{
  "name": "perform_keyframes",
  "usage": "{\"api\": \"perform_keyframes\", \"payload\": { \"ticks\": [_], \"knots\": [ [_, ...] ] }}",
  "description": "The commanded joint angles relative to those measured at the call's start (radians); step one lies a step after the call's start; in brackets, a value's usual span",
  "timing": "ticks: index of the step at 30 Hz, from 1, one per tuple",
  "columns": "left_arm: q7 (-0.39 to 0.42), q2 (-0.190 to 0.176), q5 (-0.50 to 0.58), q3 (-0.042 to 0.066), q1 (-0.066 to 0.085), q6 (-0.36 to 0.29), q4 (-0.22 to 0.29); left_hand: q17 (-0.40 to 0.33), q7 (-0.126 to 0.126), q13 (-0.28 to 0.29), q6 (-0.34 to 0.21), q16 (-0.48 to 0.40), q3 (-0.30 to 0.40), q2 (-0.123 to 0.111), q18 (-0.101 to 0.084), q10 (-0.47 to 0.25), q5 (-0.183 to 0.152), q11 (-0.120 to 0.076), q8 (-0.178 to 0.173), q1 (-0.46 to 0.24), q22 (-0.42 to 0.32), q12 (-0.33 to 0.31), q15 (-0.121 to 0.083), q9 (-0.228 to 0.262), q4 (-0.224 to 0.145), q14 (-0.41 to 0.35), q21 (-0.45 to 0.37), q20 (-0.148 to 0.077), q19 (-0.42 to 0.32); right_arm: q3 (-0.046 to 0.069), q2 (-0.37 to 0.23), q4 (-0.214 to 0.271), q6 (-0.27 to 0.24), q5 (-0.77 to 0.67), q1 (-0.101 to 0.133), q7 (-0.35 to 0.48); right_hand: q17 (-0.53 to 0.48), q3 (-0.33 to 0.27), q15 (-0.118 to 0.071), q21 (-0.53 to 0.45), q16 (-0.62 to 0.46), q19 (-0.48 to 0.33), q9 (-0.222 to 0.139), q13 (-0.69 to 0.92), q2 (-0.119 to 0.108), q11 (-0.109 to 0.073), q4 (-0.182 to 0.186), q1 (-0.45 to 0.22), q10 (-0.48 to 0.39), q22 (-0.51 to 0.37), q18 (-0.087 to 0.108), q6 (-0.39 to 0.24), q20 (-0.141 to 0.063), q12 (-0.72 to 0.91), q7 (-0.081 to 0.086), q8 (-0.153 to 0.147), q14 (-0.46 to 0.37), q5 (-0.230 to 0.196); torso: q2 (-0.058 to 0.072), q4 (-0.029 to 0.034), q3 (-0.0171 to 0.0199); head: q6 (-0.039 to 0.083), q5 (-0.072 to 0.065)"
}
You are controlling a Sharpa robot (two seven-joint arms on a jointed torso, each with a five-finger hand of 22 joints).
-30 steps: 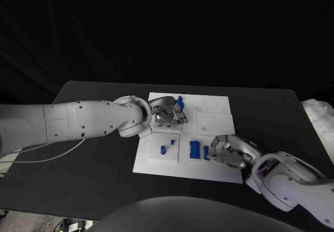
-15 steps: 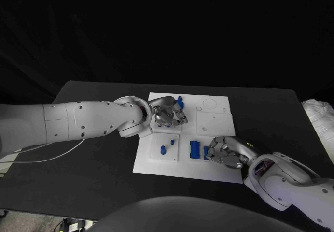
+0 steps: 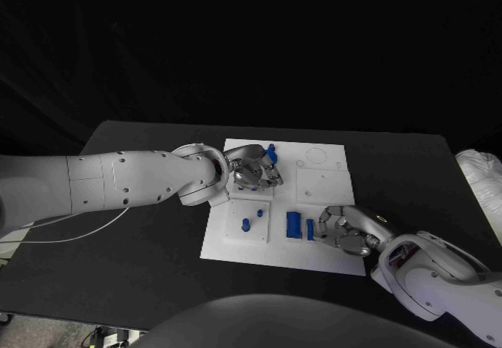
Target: Assemble the parts on the task board
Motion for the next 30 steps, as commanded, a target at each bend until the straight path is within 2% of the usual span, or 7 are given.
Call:
{"api": "perform_keyframes", "payload": {
  "ticks": [1,5,8,12,16,25,30],
  "knots": [
    [0.015,0.000,0.000,0.001,0.000,-0.001,0.003,-0.003,0.003,0.002,0.004,-0.007,0.008,0.003,0.014,0.005,0.004,0.003,0.004,0.009,0.172,0.004,0.002,0.001,0.000,-0.008,-0.004,0.001,-0.009,0.000,-0.013,0.020,-0.065,0.066,0.005,0.098,0.225,-0.003,0.005,-0.001,0.001,0.039,-0.002,0.262,-0.001,0.003,0.013,-0.013,0.108,0.218,0.020,0.010,0.003,0.003,0.001,0.001,0.096,-0.017,-0.001,-0.0004,0.0002,0.000,-0.001],
    [0.022,-0.001,0.000,0.001,-0.003,-0.007,0.003,-0.019,0.003,0.002,0.004,-0.017,0.008,0.002,0.016,0.005,0.004,0.003,0.004,0.010,0.170,0.004,0.002,0.001,0.000,-0.016,-0.013,0.001,-0.013,0.000,-0.037,0.049,-0.100,0.120,0.022,0.131,0.227,-0.005,0.004,0.003,0.001,0.042,-0.003,0.262,0.006,0.001,0.023,-0.018,0.108,0.220,0.019,0.018,0.002,0.003,-0.001,0.004,0.096,-0.018,-0.003,-0.0003,-0.0002,0.000,-0.004],
    [0.028,-0.002,0.000,0.001,-0.005,-0.012,0.003,-0.025,0.003,0.002,0.004,-0.022,0.009,0.002,0.017,0.004,0.004,0.003,0.004,0.010,0.169,0.004,0.002,0.001,0.000,-0.021,-0.017,0.001,-0.016,0.000,-0.051,0.063,-0.108,0.146,0.035,0.131,0.226,-0.001,0.001,0.004,0.001,0.043,-0.007,0.262,0.019,-0.003,0.033,-0.017,0.108,0.220,0.019,0.026,0.000,0.003,-0.006,0.004,0.096,0.006,-0.005,-0.0010,-0.0012,0.000,-0.006],
    [0.035,-0.001,0.000,0.001,-0.007,-0.018,0.001,-0.027,0.003,0.003,0.004,-0.024,0.010,0.002,0.017,0.004,0.004,0.004,0.004,0.010,0.168,0.004,0.002,0.001,0.000,-0.023,-0.019,0.002,-0.017,0.000,-0.056,0.064,-0.088,0.161,0.048,0.108,0.225,0.012,-0.003,0.005,0.001,0.043,-0.013,0.262,0.025,-0.008,0.029,0.002,0.108,0.220,0.019,0.033,-0.004,0.003,-0.011,0.001,0.096,0.042,-0.006,-0.0005,-0.0025,0.000,-0.010],
    [0.040,-0.001,0.000,0.001,-0.008,-0.023,0.003,-0.028,0.003,0.003,0.004,-0.024,0.010,0.002,0.017,0.004,0.004,0.004,0.004,0.010,0.168,0.004,0.002,0.001,0.000,-0.023,-0.019,0.002,-0.017,0.000,-0.045,0.053,-0.040,0.153,0.052,0.067,0.224,0.025,-0.005,-0.003,0.000,0.039,-0.019,0.262,0.023,-0.009,0.017,0.025,0.108,0.218,0.020,0.034,-0.006,0.003,-0.012,-0.005,0.095,0.067,-0.002,0.0010,-0.0001,0.000,-0.009],
    [0.049,-0.007,0.000,0.001,-0.008,-0.033,0.007,-0.028,0.003,0.003,0.004,-0.024,0.010,0.002,0.017,0.004,0.004,0.004,0.004,0.010,0.168,0.004,0.002,0.001,0.000,-0.023,-0.019,0.002,-0.017,0.000,-0.006,0.014,0.016,0.110,0.049,0.003,0.220,0.030,-0.005,-0.009,-0.003,0.036,-0.023,0.262,0.013,-0.008,0.007,0.037,0.108,0.216,0.022,0.038,-0.007,0.003,-0.011,-0.007,0.094,0.053,-0.002,-0.0005,0.0005,0.000,-0.005],
    [0.086,-0.010,0.008,0.001,-0.008,-0.058,0.010,-0.034,0.002,0.005,0.004,-0.030,0.007,0.001,0.018,0.004,-0.004,0.005,0.005,-0.001,0.167,0.006,0.005,0.002,0.006,-0.032,-0.024,0.003,-0.021,0.000,0.003,0.002,-0.021,0.107,0.047,0.028,0.190,0.024,-0.002,-0.042,-0.021,0.019,-0.032,0.262,0.012,-0.006,0.025,0.017,0.108,0.205,0.030,0.038,-0.005,0.003,-0.008,-0.018,0.087,0.025,-0.004,-0.0002,-0.0013,0.000,-0.007]
  ]
}}
